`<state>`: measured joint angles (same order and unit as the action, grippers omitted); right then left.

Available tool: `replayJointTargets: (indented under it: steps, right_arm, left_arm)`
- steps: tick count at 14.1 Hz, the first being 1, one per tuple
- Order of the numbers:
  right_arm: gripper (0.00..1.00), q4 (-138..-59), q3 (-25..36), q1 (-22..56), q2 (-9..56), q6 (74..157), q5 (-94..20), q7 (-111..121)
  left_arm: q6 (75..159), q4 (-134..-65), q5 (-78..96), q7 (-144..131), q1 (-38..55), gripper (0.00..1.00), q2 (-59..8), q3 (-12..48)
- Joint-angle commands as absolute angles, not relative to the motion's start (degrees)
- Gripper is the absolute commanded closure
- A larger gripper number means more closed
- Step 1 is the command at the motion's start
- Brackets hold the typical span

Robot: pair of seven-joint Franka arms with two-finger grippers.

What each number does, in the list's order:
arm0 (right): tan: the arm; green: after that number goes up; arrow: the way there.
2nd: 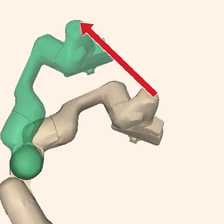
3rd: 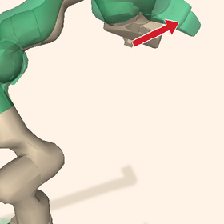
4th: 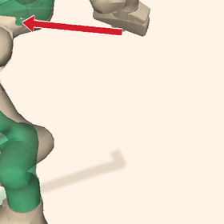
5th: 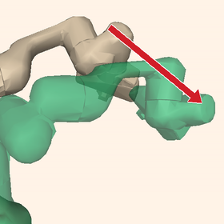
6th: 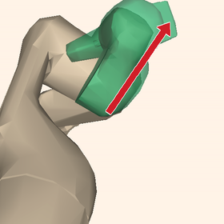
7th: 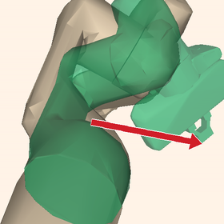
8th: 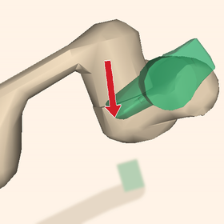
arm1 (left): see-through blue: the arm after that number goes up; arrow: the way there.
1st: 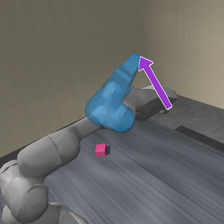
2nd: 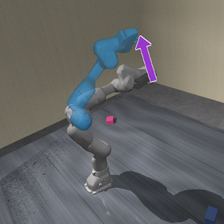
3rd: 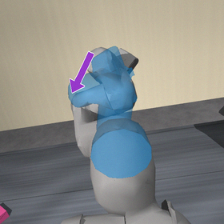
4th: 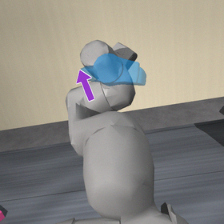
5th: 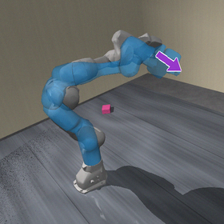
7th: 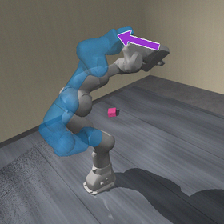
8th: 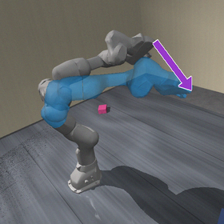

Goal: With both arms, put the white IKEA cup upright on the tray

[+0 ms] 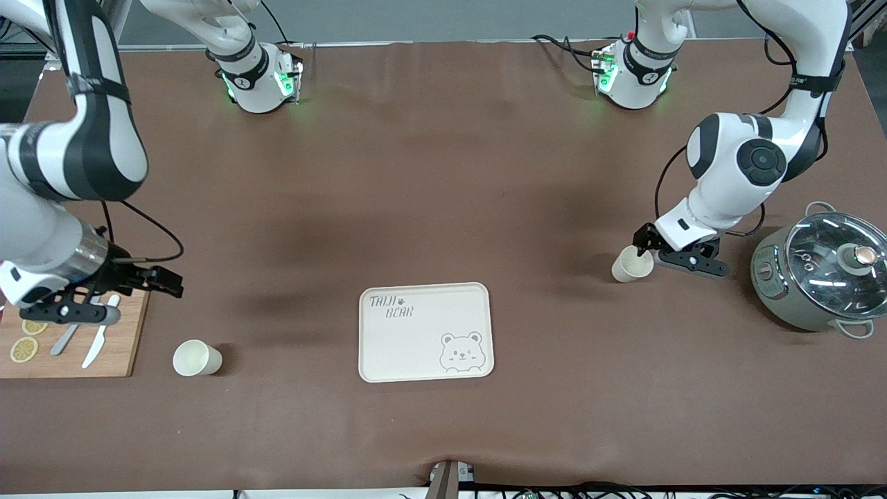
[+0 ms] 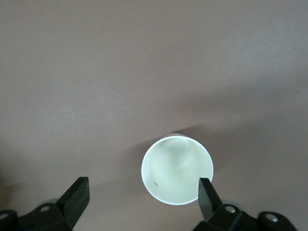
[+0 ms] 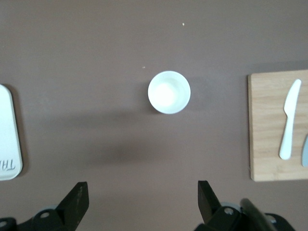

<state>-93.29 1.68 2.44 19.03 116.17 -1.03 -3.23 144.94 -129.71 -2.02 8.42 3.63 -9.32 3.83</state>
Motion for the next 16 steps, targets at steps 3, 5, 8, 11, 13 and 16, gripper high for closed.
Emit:
replayJointTargets:
  steps: [3,5,8,11,13,16]
  right_arm:
    - [0.0,-85.3,1.8,3.1,28.5,117.5,-1.0,-3.6]
    - [0.0,-84.9,1.8,3.1,31.5,122.0,-1.0,-3.0]
    - [0.0,-84.7,1.9,3.0,35.6,127.8,-0.8,0.9]
    - [0.0,-84.7,1.9,2.7,38.7,133.4,-0.9,1.8]
    - [0.0,-84.7,1.9,2.9,40.9,136.8,-0.9,1.8]
    - [0.0,-85.0,1.9,2.7,42.9,140.3,-0.9,1.9]
  left_arm:
    - [154.0,-134.5,-0.8,10.8,2.0,0.0,-10.5,4.0]
    - [155.1,-134.5,-0.8,10.9,1.9,0.0,-11.6,4.0]
    - [156.2,-134.6,-0.8,11.6,1.9,0.0,-12.3,4.0]
    - [158.5,-135.8,-0.8,12.1,1.9,0.0,-13.1,4.0]
    - [159.9,-136.2,-0.8,12.2,1.8,0.0,-13.7,4.0]
    - [161.2,-136.7,-0.8,12.2,1.9,0.0,-14.4,4.0]
